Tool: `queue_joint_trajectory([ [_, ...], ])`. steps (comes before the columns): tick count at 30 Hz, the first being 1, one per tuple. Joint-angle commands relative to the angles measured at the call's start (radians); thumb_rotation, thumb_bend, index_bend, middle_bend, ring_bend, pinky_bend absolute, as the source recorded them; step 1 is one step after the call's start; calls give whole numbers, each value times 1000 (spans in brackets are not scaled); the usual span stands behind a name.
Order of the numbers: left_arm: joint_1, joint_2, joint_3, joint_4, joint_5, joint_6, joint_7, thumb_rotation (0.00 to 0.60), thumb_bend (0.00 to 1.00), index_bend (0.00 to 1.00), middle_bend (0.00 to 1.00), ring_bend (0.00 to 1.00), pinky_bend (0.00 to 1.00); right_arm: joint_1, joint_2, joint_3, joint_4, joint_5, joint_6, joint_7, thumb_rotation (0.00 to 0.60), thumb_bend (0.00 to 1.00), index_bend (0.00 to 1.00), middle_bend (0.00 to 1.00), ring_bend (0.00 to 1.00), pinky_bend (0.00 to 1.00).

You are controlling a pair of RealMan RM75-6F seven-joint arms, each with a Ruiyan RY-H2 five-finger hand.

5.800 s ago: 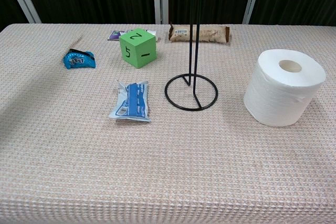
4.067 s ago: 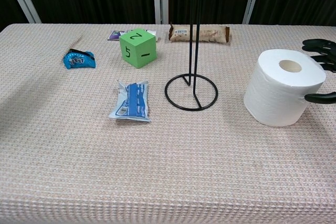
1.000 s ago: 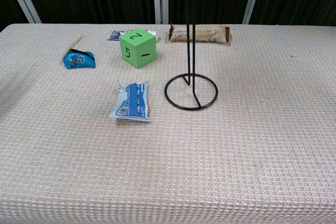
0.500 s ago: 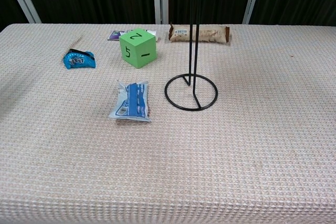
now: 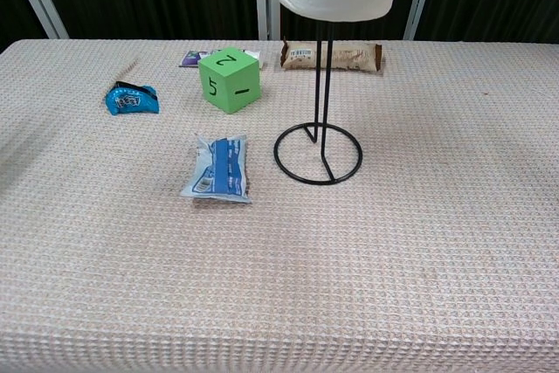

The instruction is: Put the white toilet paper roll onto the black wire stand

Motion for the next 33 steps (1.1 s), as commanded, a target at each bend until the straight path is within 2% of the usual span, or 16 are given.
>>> queue_joint_trajectory([
  [1, 2, 0, 0, 2, 1, 3, -1, 159, 0, 68, 27, 32, 209, -2, -31, -20, 45, -20, -19, 28, 600, 237, 369, 437, 391, 481],
  [4, 5, 1, -1, 3, 2, 9, -1, 156, 0, 68, 27, 32, 209, -6, -58, -40, 88, -46, -30, 49, 600, 238, 339, 429, 392, 482],
  [10, 9, -1, -1, 8, 8, 22, 2, 157, 0, 68, 27, 31, 209, -28, -106, -91, 176, -114, -41, 94, 600, 245, 119, 374, 369, 455],
  [12, 10, -1, -1, 9, 9, 24, 2, 156, 0, 68, 27, 31, 209, -32, -111, -110, 205, -151, -63, 129, 600, 207, 26, 269, 273, 366],
  [14, 11, -1, -1, 9, 10, 25, 2, 155, 0, 68, 27, 31, 209, -35, -108, -127, 227, -191, -85, 165, 600, 124, 0, 84, 86, 150],
  [15, 11, 0, -1, 8, 11, 26, 3, 156, 0, 68, 27, 32, 209, -40, -112, -135, 244, -220, -82, 184, 600, 71, 0, 23, 22, 59],
  [17, 12, 2, -1, 6, 12, 29, 5, 157, 0, 68, 27, 32, 209, -48, -126, -145, 272, -276, -54, 202, 600, 10, 0, 0, 0, 5],
  [25, 15, 6, -3, -6, 12, 34, 13, 156, 0, 68, 27, 31, 209, -74, -120, -155, 292, -342, 10, 234, 600, 0, 0, 0, 0, 0],
  [29, 20, 7, 0, -9, 16, 44, 24, 158, 0, 68, 27, 32, 209, -126, -76, -203, 287, -415, 77, 221, 600, 0, 0, 0, 0, 0],
  [32, 31, 15, 6, -19, 24, 62, 47, 158, 0, 68, 27, 31, 209, -195, -28, -281, 334, -508, 174, 68, 600, 0, 0, 0, 0, 0],
  [33, 38, 20, 9, -24, 28, 74, 59, 157, 0, 68, 27, 31, 209, -233, -12, -309, 363, -523, 222, -58, 600, 6, 0, 0, 0, 0],
])
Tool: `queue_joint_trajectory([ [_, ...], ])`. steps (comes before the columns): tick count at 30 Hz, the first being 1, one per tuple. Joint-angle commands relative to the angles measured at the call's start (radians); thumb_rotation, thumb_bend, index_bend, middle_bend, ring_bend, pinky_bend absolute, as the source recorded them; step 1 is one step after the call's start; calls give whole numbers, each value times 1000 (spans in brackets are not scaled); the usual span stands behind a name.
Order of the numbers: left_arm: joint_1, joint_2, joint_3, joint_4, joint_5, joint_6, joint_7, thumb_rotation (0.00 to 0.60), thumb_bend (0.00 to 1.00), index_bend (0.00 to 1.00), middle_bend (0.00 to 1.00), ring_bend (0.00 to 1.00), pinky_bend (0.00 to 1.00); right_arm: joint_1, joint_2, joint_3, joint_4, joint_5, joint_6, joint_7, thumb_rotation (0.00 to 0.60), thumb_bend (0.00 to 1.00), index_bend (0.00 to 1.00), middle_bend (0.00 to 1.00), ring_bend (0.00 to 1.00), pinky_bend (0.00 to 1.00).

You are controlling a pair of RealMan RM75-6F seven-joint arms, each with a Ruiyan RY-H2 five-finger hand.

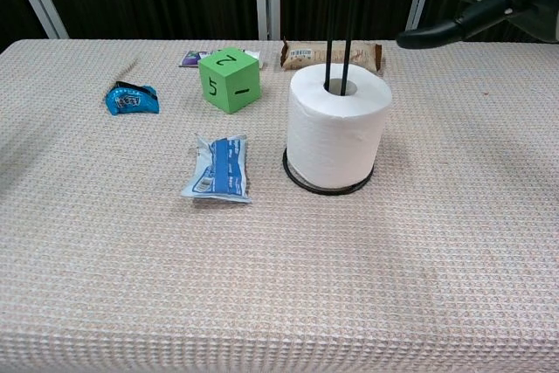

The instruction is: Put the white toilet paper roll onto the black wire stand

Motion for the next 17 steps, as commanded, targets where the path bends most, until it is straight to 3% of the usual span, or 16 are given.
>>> queue_joint_trajectory([
  [1, 18, 11, 9, -14, 11, 29, 28, 156, 0, 68, 27, 31, 209, -137, 67, -110, 85, -83, 171, -368, 600, 18, 0, 0, 0, 0],
  [3, 35, 17, 18, -24, 19, 52, 47, 157, 0, 68, 27, 31, 209, -226, 59, -135, 123, -52, 282, -625, 600, 50, 0, 0, 0, 0],
  [6, 65, 25, 36, -39, 29, 86, 85, 160, 0, 68, 27, 32, 209, -341, 52, -171, 159, 4, 386, -759, 600, 60, 0, 0, 0, 0],
  [10, 107, 37, 64, -62, 29, 114, 143, 159, 0, 68, 27, 31, 209, -442, 70, -203, 198, 58, 438, -741, 600, 61, 0, 0, 0, 0],
  [17, 168, 25, 98, -59, 51, 173, 191, 162, 0, 68, 27, 31, 209, -524, 86, -223, 250, 41, 497, -680, 600, 62, 0, 0, 0, 0],
])
